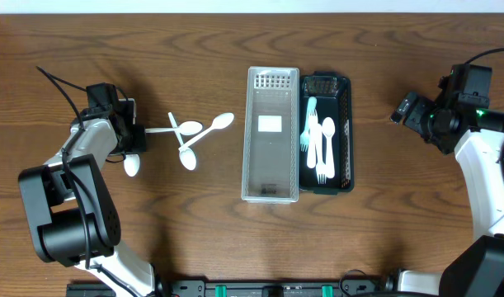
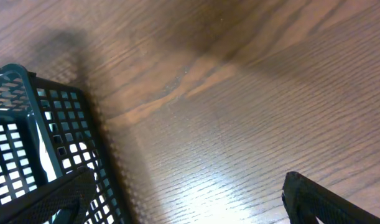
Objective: Pack container
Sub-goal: 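Carry the spoon right and drop it into the white tray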
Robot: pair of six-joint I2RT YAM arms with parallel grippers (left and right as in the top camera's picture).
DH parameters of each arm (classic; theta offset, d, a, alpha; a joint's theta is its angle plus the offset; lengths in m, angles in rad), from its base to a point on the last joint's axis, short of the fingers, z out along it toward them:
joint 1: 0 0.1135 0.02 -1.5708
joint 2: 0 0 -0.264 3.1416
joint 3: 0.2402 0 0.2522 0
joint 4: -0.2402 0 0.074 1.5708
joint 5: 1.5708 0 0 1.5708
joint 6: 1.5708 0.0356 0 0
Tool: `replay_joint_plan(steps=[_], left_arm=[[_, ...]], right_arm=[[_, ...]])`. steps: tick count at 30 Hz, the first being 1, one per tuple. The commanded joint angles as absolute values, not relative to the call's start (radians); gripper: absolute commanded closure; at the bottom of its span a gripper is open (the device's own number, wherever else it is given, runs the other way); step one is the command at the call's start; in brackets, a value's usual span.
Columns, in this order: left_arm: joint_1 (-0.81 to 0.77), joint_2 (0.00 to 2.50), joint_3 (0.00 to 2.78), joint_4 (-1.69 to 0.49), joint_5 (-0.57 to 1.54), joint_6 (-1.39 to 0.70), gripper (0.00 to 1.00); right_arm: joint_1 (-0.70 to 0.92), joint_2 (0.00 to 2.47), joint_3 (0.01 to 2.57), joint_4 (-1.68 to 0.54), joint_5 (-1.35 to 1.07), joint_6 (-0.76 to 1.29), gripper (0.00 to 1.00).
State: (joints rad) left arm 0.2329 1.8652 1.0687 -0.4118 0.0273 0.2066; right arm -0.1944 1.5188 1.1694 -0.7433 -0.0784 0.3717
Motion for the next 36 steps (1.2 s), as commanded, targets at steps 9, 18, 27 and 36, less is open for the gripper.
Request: replay_joint_plan(steps=[9, 18, 27, 36], left_arm=[[0.188, 1.619, 1.136, -0.603, 0.053, 0.127, 0.94], [-0.082, 1.330, 1.156, -0.659, 0.176, -0.117, 0.94], [-0.523, 1.416, 1.156, -0.614, 0.110, -0.300, 0.94], [-0.627, 1.664, 1.156, -0.554, 0.097, -0.473, 0.83]], right_arm=[[-0.202, 1.525, 1.177, -0.744, -0.083, 0.381, 0.01], [-0.202, 1.525, 1.177, -0.744, -0.083, 0.381, 0.01], [-0.202, 1.525, 1.177, -0.745, -0.083, 0.381, 0.01], [-0.202, 1.525, 1.177, -0.752, -0.083, 0.381, 0.01]])
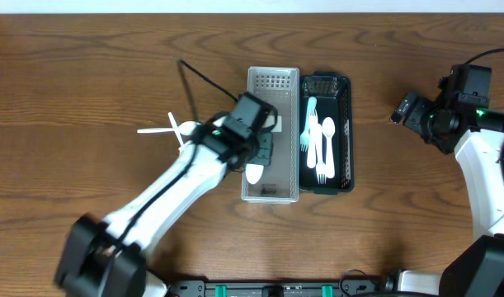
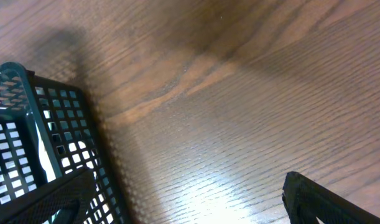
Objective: Pack container
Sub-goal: 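Carry the spoon right and drop it into the white tray, then return the left gripper to the spoons and grasp another spoon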
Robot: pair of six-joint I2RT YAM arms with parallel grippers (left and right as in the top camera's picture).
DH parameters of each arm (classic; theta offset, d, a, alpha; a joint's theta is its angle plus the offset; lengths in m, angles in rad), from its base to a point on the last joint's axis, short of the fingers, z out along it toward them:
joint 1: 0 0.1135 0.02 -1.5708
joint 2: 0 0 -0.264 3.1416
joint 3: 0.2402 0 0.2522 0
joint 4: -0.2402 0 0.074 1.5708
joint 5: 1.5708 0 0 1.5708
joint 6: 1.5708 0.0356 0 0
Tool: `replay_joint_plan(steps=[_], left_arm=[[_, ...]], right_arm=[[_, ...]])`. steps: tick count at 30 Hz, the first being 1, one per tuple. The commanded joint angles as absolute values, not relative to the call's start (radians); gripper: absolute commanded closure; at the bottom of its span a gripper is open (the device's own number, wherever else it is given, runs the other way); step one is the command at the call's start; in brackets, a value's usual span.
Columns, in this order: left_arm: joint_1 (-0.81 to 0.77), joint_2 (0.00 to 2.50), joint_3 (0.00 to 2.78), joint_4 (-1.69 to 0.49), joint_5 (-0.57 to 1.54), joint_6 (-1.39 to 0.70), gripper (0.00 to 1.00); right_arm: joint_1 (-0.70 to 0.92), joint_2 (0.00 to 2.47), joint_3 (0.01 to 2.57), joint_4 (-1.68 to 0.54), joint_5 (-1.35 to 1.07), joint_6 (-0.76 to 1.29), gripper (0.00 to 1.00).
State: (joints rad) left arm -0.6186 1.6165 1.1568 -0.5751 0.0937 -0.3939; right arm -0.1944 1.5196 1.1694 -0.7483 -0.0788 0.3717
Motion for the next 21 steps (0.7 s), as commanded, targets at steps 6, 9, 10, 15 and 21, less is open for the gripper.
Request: replay_joint_plan(steps=[6, 9, 10, 15, 21], left_arm=[[-0.598, 1.601, 1.223, -0.578, 0.129, -0.446, 0.42], [-0.555, 1.522, 1.256, -0.609, 0.091, -0.363, 0.34], [-0.534, 1.493, 1.256, -0.616, 0.055, -0.349, 0.32], [-0.410, 1.443, 1.253, -0.705, -0.173, -0.349, 0.31], [-0.241, 1.550, 1.223, -0.739, -0.195, -0.402, 0.31]], right_arm=[[-0.202, 1.525, 1.177, -0.752, -0.083, 0.381, 0.01], [-0.202, 1.525, 1.177, -0.752, -0.083, 0.381, 0.01], [-0.202, 1.525, 1.177, -0.752, -0.083, 0.381, 0.01], [-0.202, 1.525, 1.177, -0.752, -0.083, 0.381, 0.01], [-0.202, 1.525, 1.177, -0.752, -0.083, 0.381, 0.01]])
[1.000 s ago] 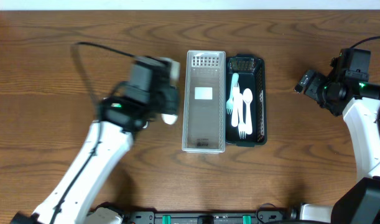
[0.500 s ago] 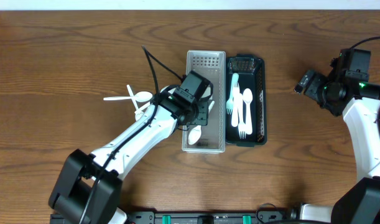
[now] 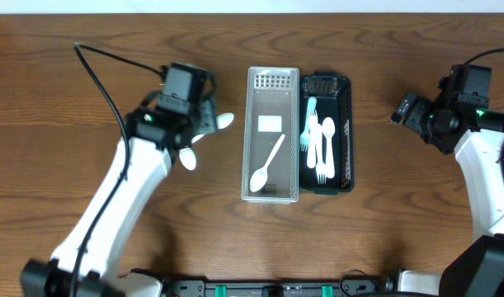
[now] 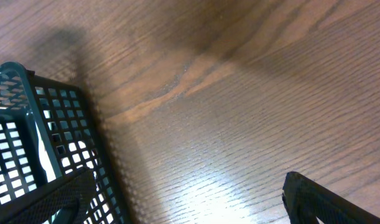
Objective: Pack container
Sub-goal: 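Return the left gripper to the spoons and grasp another spoon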
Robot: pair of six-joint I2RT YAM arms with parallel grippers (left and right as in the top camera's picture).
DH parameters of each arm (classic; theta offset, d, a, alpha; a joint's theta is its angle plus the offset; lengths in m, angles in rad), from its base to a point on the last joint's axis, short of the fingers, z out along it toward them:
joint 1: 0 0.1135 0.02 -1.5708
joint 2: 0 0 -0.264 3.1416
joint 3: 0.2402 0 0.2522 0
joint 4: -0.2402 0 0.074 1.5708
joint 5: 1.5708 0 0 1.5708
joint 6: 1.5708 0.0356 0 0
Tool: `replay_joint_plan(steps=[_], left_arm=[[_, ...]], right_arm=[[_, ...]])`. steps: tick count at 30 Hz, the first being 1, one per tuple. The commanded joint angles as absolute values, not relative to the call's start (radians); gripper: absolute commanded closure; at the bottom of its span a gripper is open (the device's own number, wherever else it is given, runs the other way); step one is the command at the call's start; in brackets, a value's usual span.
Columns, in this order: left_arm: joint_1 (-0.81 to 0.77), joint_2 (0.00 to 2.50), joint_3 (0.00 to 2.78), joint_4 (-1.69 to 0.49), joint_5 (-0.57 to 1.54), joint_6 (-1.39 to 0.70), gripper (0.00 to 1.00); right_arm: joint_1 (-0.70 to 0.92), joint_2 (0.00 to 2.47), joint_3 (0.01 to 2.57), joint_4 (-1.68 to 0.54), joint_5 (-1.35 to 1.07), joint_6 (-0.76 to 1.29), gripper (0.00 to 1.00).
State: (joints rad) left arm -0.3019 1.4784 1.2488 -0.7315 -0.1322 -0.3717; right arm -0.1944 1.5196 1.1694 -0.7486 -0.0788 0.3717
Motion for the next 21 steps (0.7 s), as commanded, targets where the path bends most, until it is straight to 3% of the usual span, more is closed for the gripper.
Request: replay_joint_plan(steps=[1, 8, 19, 21], left_arm=[[-0.217, 1.578, 1.223, -0.737, -0.195, -0.405, 0.31], [-0.115, 1.726, 1.223, -0.691, -0.152, -0.417, 0.31], [-0.094, 1.862, 1.223, -0.596, -0.135, -0.414, 0.31], [-0.094, 1.885, 1.223, -0.584, -0.135, -0.420, 0.37]], right_arm=[[-0.202, 1.525, 1.177, -0.752, -0.083, 0.381, 0.01], [-0.202, 1.525, 1.177, -0.752, -0.083, 0.381, 0.01], [-0.202, 1.525, 1.177, -0.754, -0.083, 0.381, 0.01], [-0.202, 1.525, 1.177, -0.754, -0.083, 0.381, 0.01]])
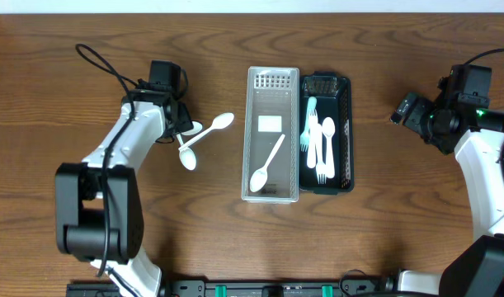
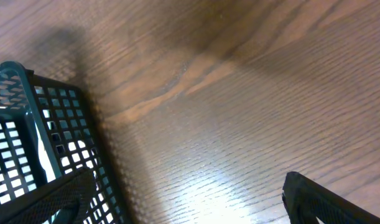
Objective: Pack container
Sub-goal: 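Return the left gripper to the spoons and grasp another spoon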
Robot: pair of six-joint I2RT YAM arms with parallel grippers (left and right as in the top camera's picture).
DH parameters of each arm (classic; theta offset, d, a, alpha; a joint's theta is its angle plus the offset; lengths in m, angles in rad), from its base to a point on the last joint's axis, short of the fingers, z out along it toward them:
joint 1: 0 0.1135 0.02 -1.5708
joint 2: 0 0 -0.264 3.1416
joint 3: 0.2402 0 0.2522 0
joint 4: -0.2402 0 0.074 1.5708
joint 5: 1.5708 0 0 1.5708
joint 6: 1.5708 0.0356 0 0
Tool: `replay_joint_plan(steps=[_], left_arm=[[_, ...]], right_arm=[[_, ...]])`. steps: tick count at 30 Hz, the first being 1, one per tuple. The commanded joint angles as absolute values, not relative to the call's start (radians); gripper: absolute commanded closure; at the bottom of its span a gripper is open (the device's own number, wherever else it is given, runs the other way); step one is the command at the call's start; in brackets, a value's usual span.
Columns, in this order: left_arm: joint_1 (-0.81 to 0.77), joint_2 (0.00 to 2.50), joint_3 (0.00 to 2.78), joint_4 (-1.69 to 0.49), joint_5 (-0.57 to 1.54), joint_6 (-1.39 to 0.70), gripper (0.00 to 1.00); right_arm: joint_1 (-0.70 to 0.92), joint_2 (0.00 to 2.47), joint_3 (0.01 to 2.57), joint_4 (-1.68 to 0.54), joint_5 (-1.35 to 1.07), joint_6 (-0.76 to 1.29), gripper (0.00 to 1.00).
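A clear grey tray (image 1: 270, 191) stands mid-table with one white spoon (image 1: 266, 165) lying in it. Beside it on the right, a dark green basket (image 1: 345, 132) (image 2: 28, 137) holds white forks and spoons (image 1: 319, 140). Three loose white spoons (image 1: 221, 122) (image 1: 188, 157) (image 1: 194, 128) lie left of the tray. My left gripper (image 1: 176, 125) is down at their handle ends, and its fingers are hidden under the wrist. My right gripper (image 1: 402, 108) (image 2: 183, 196) hangs open over bare wood to the right of the basket, holding nothing.
The brown wooden table (image 1: 400, 214) stretches around both containers. A black cable (image 1: 99, 62) loops behind the left arm. The right arm's white link (image 1: 482, 173) runs along the right edge.
My left gripper has moved a little left and lower, from beside the spoon bowls to their handle ends. The spoon in the tray and the right arm are unchanged.
My left gripper was first at the far left among the loose spoons. Then it was over the grey tray with a spoon. Then that spoon lay in the tray and the gripper was back by the loose spoons, where it remains. The right gripper stayed open and still.
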State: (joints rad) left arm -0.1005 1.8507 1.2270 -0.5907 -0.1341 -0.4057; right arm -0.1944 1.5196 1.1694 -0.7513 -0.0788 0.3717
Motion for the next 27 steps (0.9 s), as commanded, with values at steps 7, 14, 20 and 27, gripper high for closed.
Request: replay_joint_plan(steps=[7, 14, 20, 27], left_arm=[[-0.066, 1.912, 1.223, -0.588, -0.143, -0.829, 0.52], [-0.031, 1.912, 1.223, -0.579, -0.143, -1.159, 0.46], [-0.031, 1.915, 1.223, -0.572, -0.113, -1.389, 0.46], [-0.031, 1.933, 1.223, -0.535, -0.070, -1.551, 0.46]], right_arm=[[-0.202, 1.525, 1.177, -0.757, -0.083, 0.381, 0.01], [-0.202, 1.525, 1.175, -0.771, -0.083, 0.381, 0.01], [-0.202, 1.525, 1.175, -0.771, -0.083, 0.381, 0.01], [-0.201, 1.525, 1.175, -0.772, -0.083, 0.381, 0.01]])
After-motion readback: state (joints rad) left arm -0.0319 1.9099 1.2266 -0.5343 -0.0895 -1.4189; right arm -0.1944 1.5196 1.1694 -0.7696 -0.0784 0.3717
